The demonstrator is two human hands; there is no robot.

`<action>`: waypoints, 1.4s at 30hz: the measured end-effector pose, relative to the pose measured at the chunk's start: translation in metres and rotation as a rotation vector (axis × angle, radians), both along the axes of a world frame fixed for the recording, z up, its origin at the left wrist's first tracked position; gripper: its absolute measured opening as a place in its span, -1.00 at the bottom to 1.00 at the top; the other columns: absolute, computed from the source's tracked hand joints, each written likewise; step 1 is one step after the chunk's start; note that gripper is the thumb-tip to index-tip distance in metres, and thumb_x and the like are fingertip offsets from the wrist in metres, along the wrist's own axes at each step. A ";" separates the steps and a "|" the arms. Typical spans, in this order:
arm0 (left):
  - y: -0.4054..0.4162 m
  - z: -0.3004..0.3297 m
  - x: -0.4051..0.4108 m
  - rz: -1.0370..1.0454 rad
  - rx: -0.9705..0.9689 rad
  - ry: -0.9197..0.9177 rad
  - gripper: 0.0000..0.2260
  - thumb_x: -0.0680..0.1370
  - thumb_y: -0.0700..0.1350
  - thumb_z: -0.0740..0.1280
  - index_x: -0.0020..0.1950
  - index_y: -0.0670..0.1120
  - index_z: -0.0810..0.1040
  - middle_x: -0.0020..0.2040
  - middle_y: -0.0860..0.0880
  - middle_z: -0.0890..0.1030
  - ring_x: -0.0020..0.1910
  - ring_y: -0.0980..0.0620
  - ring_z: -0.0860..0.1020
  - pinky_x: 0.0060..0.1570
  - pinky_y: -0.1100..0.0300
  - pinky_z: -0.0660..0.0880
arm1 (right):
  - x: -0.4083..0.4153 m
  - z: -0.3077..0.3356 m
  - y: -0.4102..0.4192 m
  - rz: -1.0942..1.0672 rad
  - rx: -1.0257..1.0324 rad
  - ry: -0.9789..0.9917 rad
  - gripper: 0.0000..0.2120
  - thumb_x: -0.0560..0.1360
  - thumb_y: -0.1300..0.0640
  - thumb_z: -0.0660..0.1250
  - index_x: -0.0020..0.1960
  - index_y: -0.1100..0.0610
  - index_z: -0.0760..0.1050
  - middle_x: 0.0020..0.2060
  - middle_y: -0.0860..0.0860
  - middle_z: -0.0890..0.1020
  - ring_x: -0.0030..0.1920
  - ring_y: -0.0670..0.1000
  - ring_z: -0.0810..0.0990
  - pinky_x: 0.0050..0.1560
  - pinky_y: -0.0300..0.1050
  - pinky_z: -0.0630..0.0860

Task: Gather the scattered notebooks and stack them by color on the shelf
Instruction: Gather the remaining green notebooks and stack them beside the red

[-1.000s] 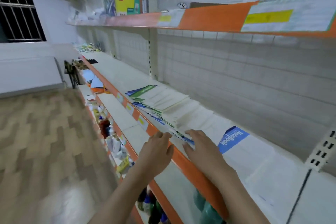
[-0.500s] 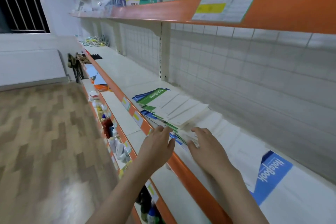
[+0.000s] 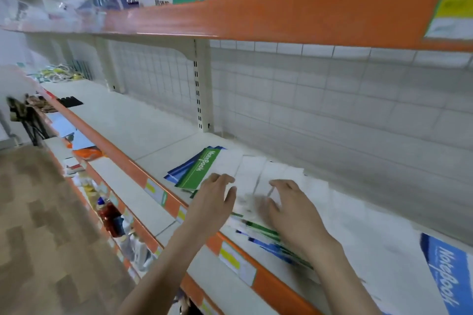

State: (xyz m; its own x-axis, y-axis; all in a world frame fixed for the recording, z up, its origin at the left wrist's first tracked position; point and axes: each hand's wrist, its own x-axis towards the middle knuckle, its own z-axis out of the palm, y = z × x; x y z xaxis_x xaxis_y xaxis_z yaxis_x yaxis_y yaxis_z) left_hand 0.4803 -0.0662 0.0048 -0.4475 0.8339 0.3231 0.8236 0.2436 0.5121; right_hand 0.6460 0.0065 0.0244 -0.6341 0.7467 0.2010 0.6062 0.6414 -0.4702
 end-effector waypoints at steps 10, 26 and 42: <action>0.043 -0.008 -0.102 0.101 -0.406 0.101 -0.50 0.60 0.20 0.07 0.30 -0.17 0.36 0.27 -0.18 0.42 0.27 -0.16 0.34 0.21 -0.01 0.38 | -0.089 -0.011 0.011 -0.110 -0.035 -0.068 -0.56 0.61 0.00 0.09 0.47 0.04 0.21 0.41 -0.02 0.31 0.36 0.03 0.35 0.38 -0.08 0.28; 0.081 -0.009 -0.141 -0.084 -0.094 -0.328 -0.57 0.46 -0.14 0.46 0.06 -0.14 0.19 -0.02 -0.09 0.47 -0.24 0.07 0.48 -0.44 0.33 0.39 | -0.116 -0.028 0.021 -0.243 -0.005 -0.098 -0.52 0.60 -0.11 0.09 0.46 0.04 0.22 0.39 -0.02 0.35 0.31 -0.01 0.40 0.43 -0.09 0.14; 0.094 -0.015 -0.132 -0.158 -0.331 0.052 -0.65 0.61 0.07 0.18 0.26 -0.15 0.38 0.18 -0.18 0.48 0.26 -0.19 0.39 0.23 0.05 0.37 | -0.117 -0.034 0.026 -0.131 -0.018 -0.132 -0.44 0.63 0.06 0.05 0.55 -0.09 -0.09 0.54 -0.10 0.03 0.52 -0.09 0.01 0.50 -0.02 -0.13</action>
State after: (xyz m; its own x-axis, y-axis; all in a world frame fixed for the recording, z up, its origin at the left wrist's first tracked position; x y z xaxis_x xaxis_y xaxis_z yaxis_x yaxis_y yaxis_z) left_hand 0.3479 0.0277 -0.0099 -0.2947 0.9546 0.0428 0.8874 0.2567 0.3830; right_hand 0.5294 0.0328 -0.0101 -0.5509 0.8275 0.1082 0.7412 0.5447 -0.3923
